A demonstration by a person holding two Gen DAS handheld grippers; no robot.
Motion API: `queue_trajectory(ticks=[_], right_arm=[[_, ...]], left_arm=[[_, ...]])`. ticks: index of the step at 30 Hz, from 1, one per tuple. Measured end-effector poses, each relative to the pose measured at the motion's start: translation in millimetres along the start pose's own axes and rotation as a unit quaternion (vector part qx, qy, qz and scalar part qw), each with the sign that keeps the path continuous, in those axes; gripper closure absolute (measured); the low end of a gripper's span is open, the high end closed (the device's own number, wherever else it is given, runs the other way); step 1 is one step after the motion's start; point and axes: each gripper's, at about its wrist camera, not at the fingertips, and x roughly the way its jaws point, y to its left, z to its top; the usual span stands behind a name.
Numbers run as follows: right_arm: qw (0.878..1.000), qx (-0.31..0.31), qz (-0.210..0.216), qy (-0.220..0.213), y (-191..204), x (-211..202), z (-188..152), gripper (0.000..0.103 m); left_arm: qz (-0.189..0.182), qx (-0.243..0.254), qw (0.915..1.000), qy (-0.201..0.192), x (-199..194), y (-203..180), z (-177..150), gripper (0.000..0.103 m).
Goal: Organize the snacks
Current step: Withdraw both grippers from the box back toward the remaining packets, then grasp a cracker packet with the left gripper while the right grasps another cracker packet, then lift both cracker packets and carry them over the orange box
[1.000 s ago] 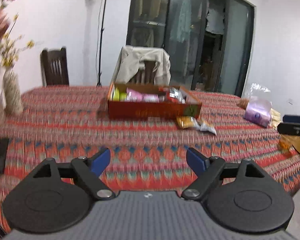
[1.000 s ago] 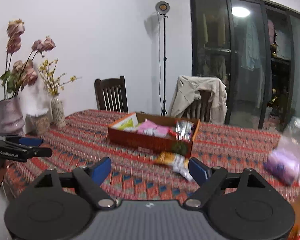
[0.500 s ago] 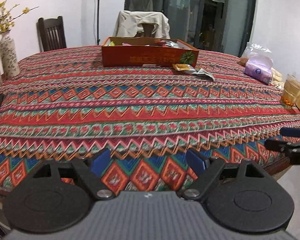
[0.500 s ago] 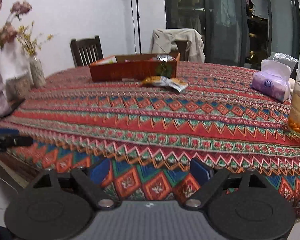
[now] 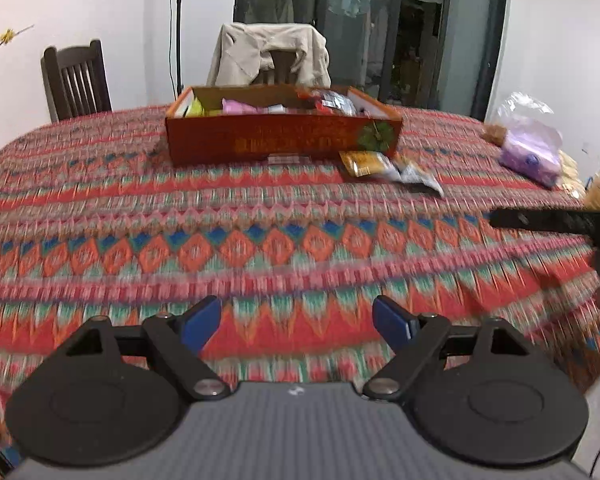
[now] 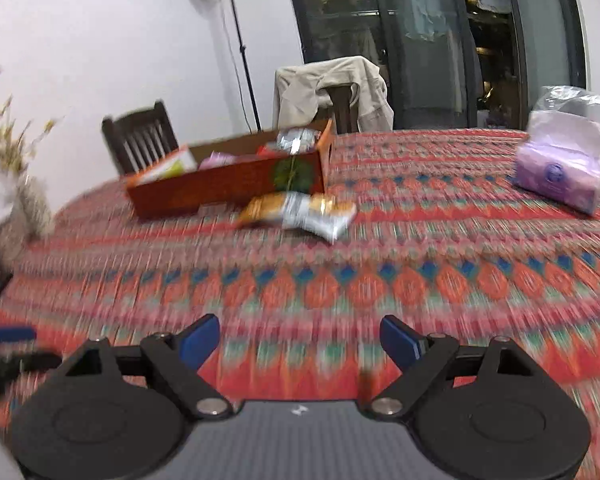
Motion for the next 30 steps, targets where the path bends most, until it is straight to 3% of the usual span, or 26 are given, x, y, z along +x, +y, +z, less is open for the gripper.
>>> queue_trajectory(ticks=[3,7,8,11,12,16,23,26,30], right_arm=[[1.0,0.025,0.004,-0.001,-11.5,47.0,40.5,0.016],[1.0,0.004,-0.013,0.012,-11.1,114.4,83.8,0.018],[0.999,-0.01,-0.024,0.021,-9.6,131.0,89.4,0.021],[0.997,-0.043,-0.041,0.05,-11.3,164.3,96.1,0.047],[0.997,-0.045,-0.045,0.053,-16.5,167.9,96.7,0.053],[0.995,-0.065,-0.06,0.055,-39.3,162.9,95.0,0.059],[0.995,-0.066,-0.069,0.025,-70.3,155.8,88.5,0.062],[0.995,-0.076,-0.067,0.02,-68.9,153.2,84.5,0.062],[0.998,-0.042,-0.042,0.016,-81.5,151.9,86.2,0.058]], left_arm=[[-0.003,0.0,0.9999,-0.017,24.1,-1.7,25.2,0.018],[-0.018,0.0,0.9998,-0.012,66.5,-5.4,59.6,0.018],[-0.028,0.004,0.9996,-0.008,78.3,-8.1,68.3,0.018],[-0.054,0.036,0.9979,-0.007,104.6,-22.3,86.1,0.016],[-0.062,0.044,0.9971,-0.002,115.2,-28.9,92.5,0.016],[-0.087,0.048,0.9949,0.018,158.3,-57.3,114.9,0.014],[-0.056,0.084,0.9947,0.021,228.5,-103.1,127.3,0.014],[-0.038,0.088,0.9951,0.025,240.2,-107.4,125.0,0.014],[-0.037,0.09,0.9951,0.017,241.6,-106.0,124.1,0.017]])
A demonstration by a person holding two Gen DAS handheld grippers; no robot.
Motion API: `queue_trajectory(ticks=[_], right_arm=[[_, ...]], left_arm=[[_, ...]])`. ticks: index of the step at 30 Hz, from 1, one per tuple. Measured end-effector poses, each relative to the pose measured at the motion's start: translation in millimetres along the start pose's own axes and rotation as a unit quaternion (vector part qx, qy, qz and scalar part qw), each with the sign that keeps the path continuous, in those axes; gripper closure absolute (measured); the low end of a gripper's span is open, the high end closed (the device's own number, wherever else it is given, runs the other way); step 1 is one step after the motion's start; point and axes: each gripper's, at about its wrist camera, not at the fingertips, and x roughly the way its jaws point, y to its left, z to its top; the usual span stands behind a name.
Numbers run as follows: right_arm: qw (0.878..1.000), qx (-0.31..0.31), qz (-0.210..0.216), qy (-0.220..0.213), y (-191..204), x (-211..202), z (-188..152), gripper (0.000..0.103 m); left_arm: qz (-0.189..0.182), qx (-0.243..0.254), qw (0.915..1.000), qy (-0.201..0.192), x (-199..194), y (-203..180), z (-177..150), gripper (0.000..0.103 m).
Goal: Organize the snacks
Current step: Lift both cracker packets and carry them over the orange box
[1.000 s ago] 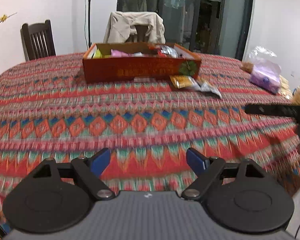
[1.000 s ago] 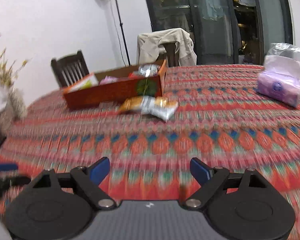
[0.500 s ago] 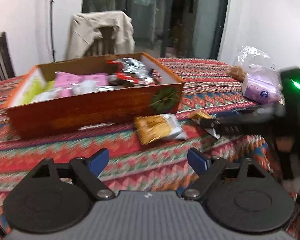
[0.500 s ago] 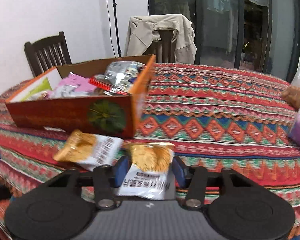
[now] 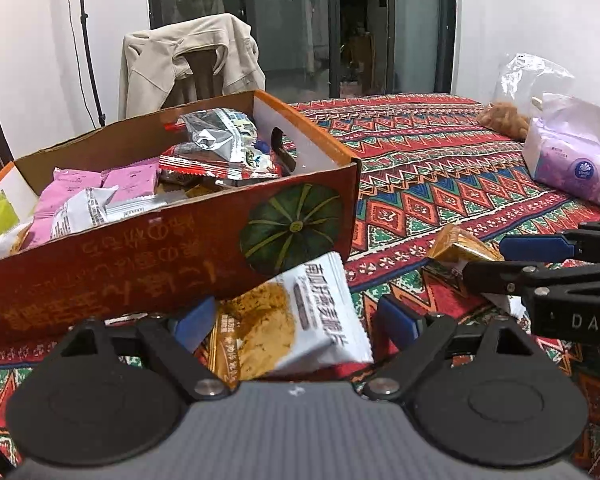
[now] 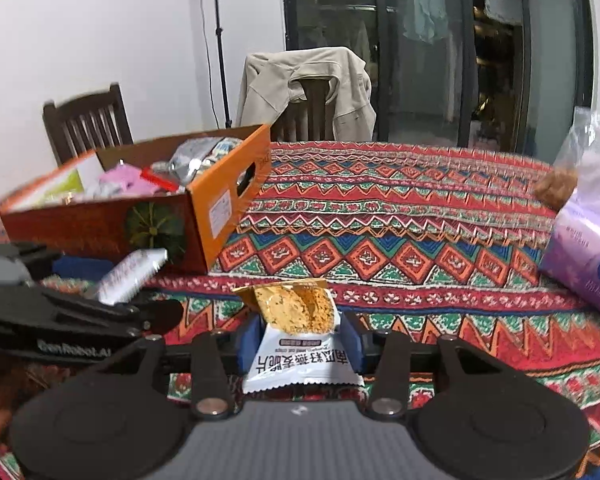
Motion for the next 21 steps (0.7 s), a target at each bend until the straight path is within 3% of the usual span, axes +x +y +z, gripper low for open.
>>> queue_trajectory(ticks=[3,5,6,8,10,13,16,21], right_arm=[[1.0,0.016,0.005,0.007,-5.8,3.9,1.3,0.039],[1.0,0.022,0.013,0.003,-7.5,6.7,3.7,0.038],[1.0,0.024,0.014,0.005,-8.3,9.3,4.8,0.037],[1.0,0.023,0.018,0.007,-8.4,12.5,6.5,0.039],[1.0,0.021,0.021,0.005,-7.9,11.4,5.8,0.056],[0.999,0.006,0.03,0.007,-4.4,8.2,3.8,0.063],[1.0,-0.017,0.016,0.008,6.9,-0.4,0.0,0.064],[0.998,-0.058,0.037,-0.009,37.9,-42.2,-12.6,0.064]], left_arm=[[-0.004,-0.004,0.9999,-0.011,-2.2,2.8,0.4,0.046],[-0.004,0.003,0.9999,-0.011,-4.6,1.7,1.5,0.071],[-0.002,0.007,0.9999,-0.009,-6.0,0.9,2.0,0.079],[0.004,0.009,1.0,0.002,-10.5,-0.6,2.3,0.08],[0.003,0.009,0.9999,0.01,-18.8,-1.9,-1.1,0.082],[-0.007,-0.007,0.9998,0.019,-43.3,0.1,-9.7,0.083],[-0.015,-0.028,0.9994,0.009,-79.7,9.5,-22.0,0.086],[-0.022,-0.068,0.9971,-0.025,-151.1,29.5,-57.0,0.086]])
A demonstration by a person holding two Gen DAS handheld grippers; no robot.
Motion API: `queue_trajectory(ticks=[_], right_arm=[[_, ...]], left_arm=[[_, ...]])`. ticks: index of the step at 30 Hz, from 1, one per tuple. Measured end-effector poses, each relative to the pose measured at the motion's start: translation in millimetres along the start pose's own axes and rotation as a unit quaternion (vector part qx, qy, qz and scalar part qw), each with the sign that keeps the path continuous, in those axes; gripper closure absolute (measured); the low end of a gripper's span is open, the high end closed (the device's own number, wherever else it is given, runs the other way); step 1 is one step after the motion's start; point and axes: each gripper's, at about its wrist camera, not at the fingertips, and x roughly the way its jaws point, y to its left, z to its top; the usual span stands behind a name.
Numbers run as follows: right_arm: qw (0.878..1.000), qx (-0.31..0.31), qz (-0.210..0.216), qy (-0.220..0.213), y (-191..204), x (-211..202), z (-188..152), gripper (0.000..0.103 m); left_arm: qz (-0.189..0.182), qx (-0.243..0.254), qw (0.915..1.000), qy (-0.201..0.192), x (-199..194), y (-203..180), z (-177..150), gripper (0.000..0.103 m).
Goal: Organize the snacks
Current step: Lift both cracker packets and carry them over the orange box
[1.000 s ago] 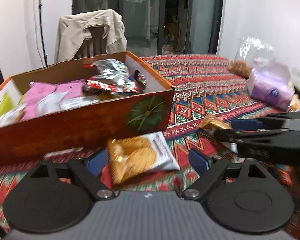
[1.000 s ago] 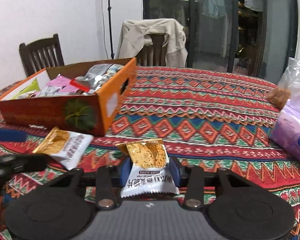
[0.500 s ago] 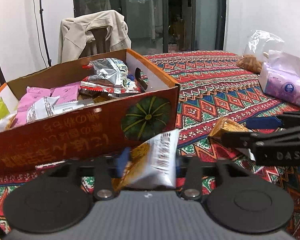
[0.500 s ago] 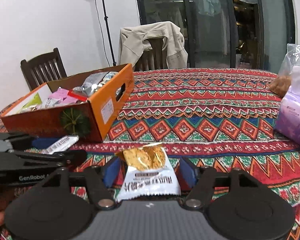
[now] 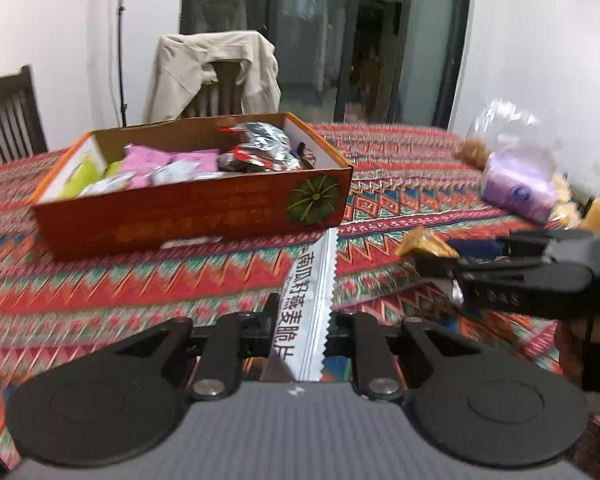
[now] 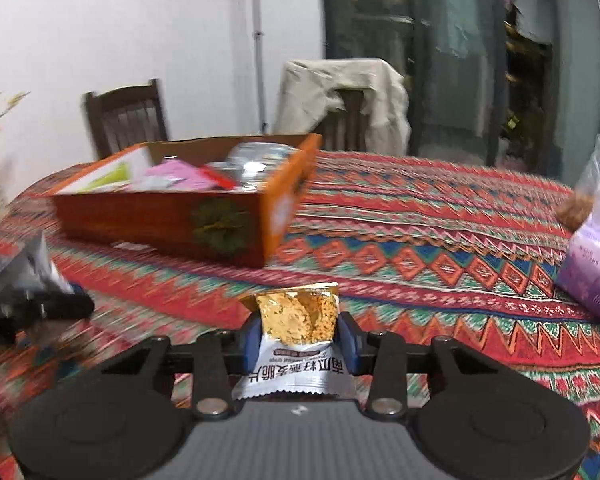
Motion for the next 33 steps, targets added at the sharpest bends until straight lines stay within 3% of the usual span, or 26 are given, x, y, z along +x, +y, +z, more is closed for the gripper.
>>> queue_trajectory(ticks=[3,8,12,19,23,26,29,33], right_arm=[[1.0,-0.009,0.023,-0.01,21.3,-39.7,-15.7,0.064],[0.999,0.015,0.031,-0.007,54.3,-92.4,-44.9,0.064],[0.999,0.007,0.032,0.001,88.4,-110.5,-56.1,0.064],[0.999,-0.008,0.04,0.001,129.8,-115.6,-50.3,0.064],[0.998,-0.02,0.065,0.0,141.4,-105.1,-35.2,0.064],[0.996,-0.023,0.087,-0.018,143.5,-95.7,-11.8,0.064],[0.993,-0.019,0.103,-0.05,140.0,-82.0,27.8,0.064],[0.989,-0.001,0.139,-0.057,130.3,-38.4,85.4,0.064]], left_arm=[[-0.026,-0.039,0.9988,0.009,-31.7,19.0,-19.9,0.086],[-0.032,-0.047,0.9983,0.012,-67.9,39.6,-47.7,0.086],[-0.036,-0.049,0.998,0.013,-85.2,57.5,-58.4,0.086],[-0.03,-0.061,0.9974,-0.022,-115.3,81.1,-54.0,0.086],[-0.037,-0.058,0.9969,-0.038,-121.0,96.0,-30.9,0.086],[-0.026,-0.037,0.9975,-0.055,-114.3,107.5,4.6,0.086],[-0.015,-0.02,0.9975,-0.066,-95.9,119.8,49.4,0.086],[-0.01,-0.036,0.9984,-0.044,-45.9,139.6,108.4,0.086]])
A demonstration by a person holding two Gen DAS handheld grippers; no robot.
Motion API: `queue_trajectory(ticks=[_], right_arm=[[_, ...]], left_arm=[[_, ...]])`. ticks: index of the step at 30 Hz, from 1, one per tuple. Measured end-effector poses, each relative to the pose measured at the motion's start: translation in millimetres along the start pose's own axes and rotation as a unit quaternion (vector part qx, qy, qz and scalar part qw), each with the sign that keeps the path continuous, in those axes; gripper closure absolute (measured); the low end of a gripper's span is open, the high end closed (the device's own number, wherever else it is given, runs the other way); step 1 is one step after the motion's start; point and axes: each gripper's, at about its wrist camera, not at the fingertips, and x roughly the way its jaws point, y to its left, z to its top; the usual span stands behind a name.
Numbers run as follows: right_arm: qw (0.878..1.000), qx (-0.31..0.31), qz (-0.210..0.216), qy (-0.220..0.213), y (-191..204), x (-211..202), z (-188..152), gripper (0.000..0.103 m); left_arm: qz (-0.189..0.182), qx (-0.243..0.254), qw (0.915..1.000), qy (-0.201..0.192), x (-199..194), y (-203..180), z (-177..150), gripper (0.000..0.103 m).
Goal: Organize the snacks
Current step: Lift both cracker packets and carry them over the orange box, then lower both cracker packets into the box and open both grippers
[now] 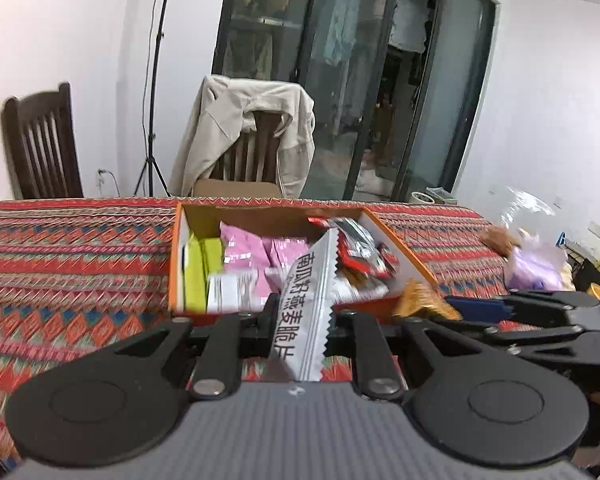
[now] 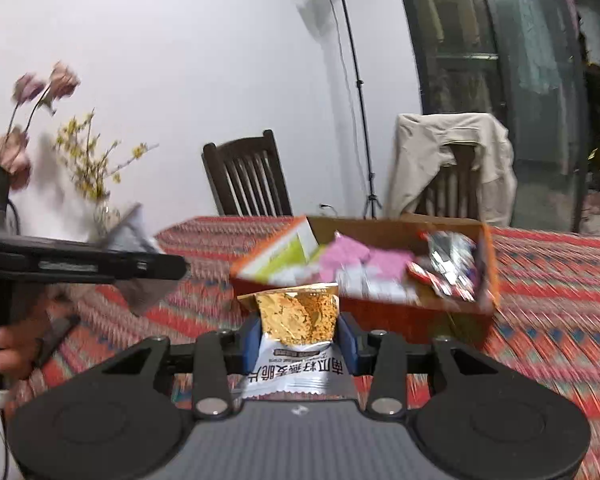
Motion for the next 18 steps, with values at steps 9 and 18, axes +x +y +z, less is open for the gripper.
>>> queue_trajectory(ticks=[9,18], right_arm=[[0.996,0.047,-0.012,0.076,-59.4,164.4,77.8,0.063],[0.985,0.044,-0.074,0.147,-82.3,288.0,83.0,0.06]], left_arm=[[0.075,0.025,0.9957,0.048,148.1,28.3,69.1,0.086],[0.106,-0.043,0.9886,0.098,248.9,72.9,81.3,0.063]])
